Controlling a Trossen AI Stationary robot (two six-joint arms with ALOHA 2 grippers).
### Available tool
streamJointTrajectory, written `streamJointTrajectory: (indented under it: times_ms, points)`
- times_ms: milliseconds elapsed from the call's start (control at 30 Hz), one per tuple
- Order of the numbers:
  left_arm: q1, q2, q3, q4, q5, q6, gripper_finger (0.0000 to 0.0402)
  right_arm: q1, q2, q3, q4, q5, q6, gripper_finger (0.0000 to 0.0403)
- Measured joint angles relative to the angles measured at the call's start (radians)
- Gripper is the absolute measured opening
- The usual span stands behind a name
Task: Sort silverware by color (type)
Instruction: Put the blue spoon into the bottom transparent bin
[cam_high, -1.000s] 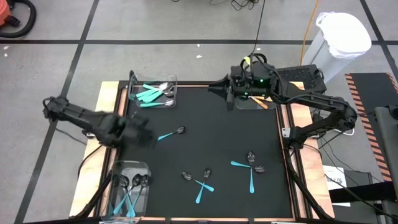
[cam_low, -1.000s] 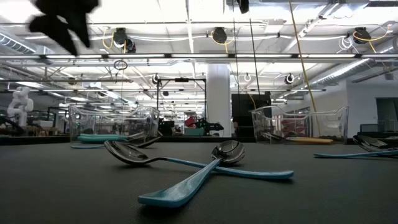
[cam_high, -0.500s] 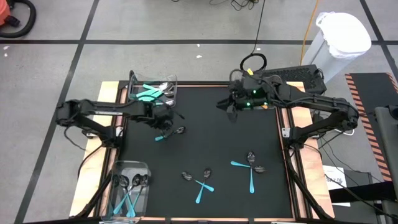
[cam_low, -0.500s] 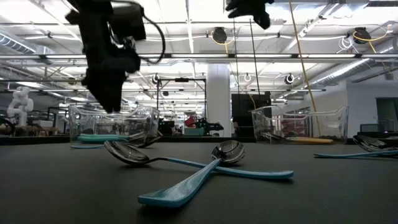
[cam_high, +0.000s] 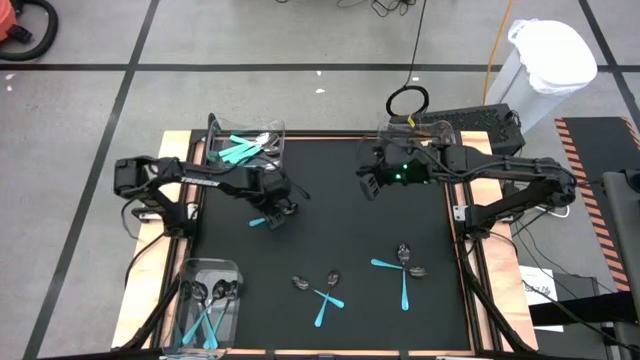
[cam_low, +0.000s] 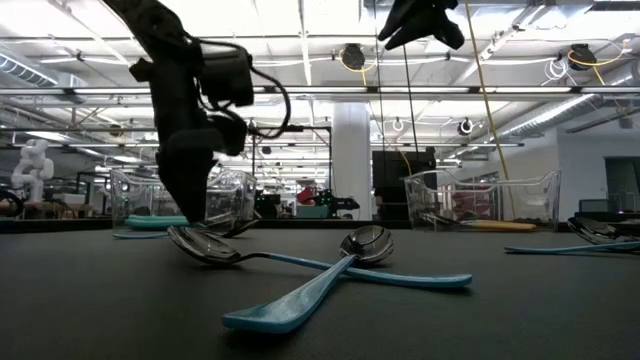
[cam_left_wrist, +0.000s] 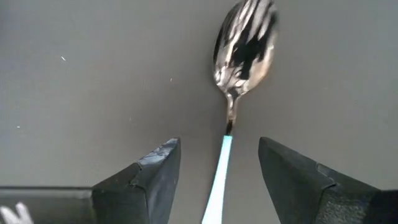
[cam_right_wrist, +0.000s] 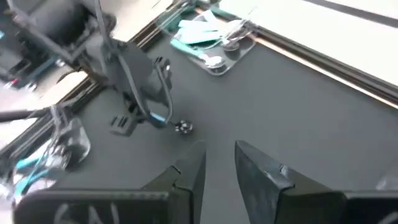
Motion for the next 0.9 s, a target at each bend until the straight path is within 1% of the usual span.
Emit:
streamJointTrajectory:
  times_ms: [200,267,367,567,667,733,800,900]
  points:
    - [0.021,0.094,0.005,0.013,-0.005,0.019,0.0217,0.077,0.008,0.000,-0.010,0.151,0.146,0.0084]
    - [0.028,0.114,0.006,0.014,-0.005,0.030,0.0209,0.111,0.020,0.000,-0.025,0.194,0.213,0.0084]
    - [0.032,0.120,0.006,0.014,-0.026,0.045,0.0178,0.160,0.053,0.000,-0.042,0.242,0.309,0.0084]
    - [0.032,0.117,0.004,0.046,-0.063,0.123,0.0072,0.254,0.167,0.000,-0.070,0.291,0.519,0.0084]
    - [0.032,0.118,0.004,0.059,-0.073,0.127,0.0023,0.285,0.229,0.000,-0.065,0.310,0.616,0.0084]
    - [0.033,0.118,0.004,0.060,-0.076,0.130,0.0009,0.301,0.267,0.000,-0.059,0.314,0.680,0.0084]
    - [0.033,0.118,0.003,0.062,-0.073,0.130,0.0011,0.312,0.300,0.000,-0.048,0.314,0.734,0.0084]
    - [0.034,0.105,0.000,0.071,-0.065,0.150,0.0018,0.319,0.329,0.000,-0.029,0.307,0.757,0.0084]
